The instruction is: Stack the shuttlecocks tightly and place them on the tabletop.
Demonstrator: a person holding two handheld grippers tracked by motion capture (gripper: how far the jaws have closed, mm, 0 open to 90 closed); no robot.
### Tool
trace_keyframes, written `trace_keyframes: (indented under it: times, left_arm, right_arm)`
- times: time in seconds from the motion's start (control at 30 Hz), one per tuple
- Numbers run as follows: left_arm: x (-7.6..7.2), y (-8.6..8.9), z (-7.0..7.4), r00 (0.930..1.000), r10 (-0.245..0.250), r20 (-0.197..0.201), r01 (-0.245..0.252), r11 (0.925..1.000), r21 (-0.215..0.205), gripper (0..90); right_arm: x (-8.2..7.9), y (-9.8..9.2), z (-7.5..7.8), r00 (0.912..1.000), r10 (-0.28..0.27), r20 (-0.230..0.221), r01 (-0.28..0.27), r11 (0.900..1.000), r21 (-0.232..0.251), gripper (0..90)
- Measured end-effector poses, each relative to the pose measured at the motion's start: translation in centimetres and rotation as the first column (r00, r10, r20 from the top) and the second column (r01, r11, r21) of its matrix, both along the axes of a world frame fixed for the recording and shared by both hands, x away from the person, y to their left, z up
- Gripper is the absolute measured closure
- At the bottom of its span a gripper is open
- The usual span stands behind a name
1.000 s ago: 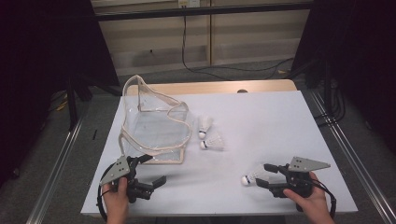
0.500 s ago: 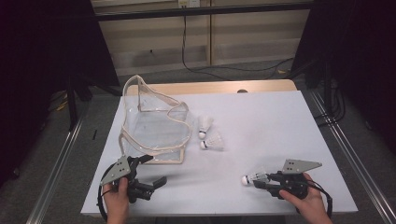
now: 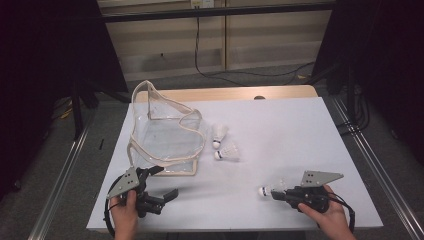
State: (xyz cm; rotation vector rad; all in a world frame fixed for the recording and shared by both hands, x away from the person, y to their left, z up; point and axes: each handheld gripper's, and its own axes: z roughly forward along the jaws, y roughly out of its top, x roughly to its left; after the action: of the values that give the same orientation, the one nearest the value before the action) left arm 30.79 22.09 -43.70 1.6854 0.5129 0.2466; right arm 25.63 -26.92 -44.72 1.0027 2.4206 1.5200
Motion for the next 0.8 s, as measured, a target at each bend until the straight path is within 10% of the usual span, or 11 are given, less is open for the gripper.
trace_keyframes:
  times: [0.8]
  left_arm:
    - [-0.1,0.2,0.0,1.0000,-0.004,0.002,0.004,0.9999,-0.013,0.9]
  right_arm:
    - [2.9,-0.1,1.2,0.9970,-0.076,0.013,0.075,0.996,0.052,89.1]
